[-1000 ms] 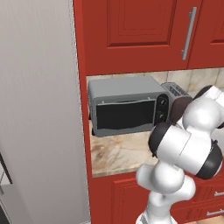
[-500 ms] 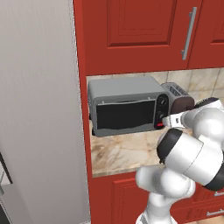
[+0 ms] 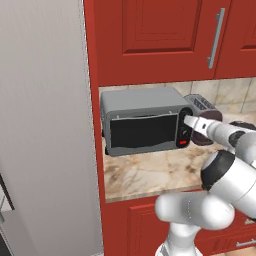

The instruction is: Pull the toaster oven rack outwards. Pick up the baguette from the plate and place it on the toaster oven rack. Close the toaster oven door fully and set the temperature to the lowest setting.

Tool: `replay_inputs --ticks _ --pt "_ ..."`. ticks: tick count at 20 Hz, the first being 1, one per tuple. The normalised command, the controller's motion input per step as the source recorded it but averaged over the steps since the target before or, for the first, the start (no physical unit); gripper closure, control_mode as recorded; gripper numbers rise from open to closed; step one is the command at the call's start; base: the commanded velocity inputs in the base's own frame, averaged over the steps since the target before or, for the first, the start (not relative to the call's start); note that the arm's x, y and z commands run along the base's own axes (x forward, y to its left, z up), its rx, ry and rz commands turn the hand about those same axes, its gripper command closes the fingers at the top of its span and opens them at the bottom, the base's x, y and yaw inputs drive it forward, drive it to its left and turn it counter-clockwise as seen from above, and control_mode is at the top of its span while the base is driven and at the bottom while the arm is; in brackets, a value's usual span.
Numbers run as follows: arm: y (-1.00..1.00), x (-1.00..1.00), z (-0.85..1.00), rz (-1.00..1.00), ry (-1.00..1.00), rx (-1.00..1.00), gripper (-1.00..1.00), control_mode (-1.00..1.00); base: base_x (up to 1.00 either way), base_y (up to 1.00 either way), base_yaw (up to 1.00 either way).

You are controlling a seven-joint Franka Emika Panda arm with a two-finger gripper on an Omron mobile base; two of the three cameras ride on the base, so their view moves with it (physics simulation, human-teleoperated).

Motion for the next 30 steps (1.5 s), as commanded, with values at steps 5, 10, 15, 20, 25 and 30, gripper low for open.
replay_inputs --ticks 5,10,15,20,25,30 --pt "-0.07 0.00 0.27 0.02 -0.05 0.24 -1.00 -1.00 0.00 0.00 0.00" --pt "-0.05 0.00 -0.04 0.00 -0.11 0.12 -1.00 -1.00 0.00 0.00 0.00" --pt "-0.01 0.13 0.00 0.00 -0.11 0.02 -1.00 -1.00 0.00 0.00 0.00" --pt "0.12 0.36 -0.14 0.00 -0.01 -0.01 -1.00 -1.00 0.00 0.00 0.00" --pt "0.02 0.39 -0.23 -0.04 0.00 -0.02 -1.00 -1.00 0.00 0.00 0.00" --pt "-0.22 0.44 -0.43 -0.07 -0.03 -0.03 -1.00 -1.00 0.00 0.00 0.00"
